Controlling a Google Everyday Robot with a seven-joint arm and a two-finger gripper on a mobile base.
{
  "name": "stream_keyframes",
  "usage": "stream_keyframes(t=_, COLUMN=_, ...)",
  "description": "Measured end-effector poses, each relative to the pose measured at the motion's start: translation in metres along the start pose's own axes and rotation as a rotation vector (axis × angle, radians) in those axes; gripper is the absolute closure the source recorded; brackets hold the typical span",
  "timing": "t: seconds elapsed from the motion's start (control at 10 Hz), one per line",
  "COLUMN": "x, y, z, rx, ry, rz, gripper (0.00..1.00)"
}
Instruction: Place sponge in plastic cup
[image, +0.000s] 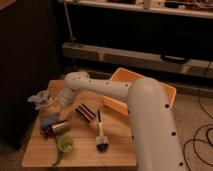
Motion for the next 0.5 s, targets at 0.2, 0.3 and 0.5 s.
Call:
stream_keyframes(t=0.2, x=0.0, y=-0.001, z=0.013, rx=-0.01, ry=0.002, rz=-0.005, gripper=0.35)
stream_keyframes(t=0.3, x=0.0, y=-0.001, z=0.017, rx=-0.015, ry=-0.001, rz=-0.007, gripper=0.35)
stream_keyframes(t=0.5, x=-0.004, y=0.001, z=0.025, rx=-0.03, ry=-0.012, rz=-0.011, gripper=0.35)
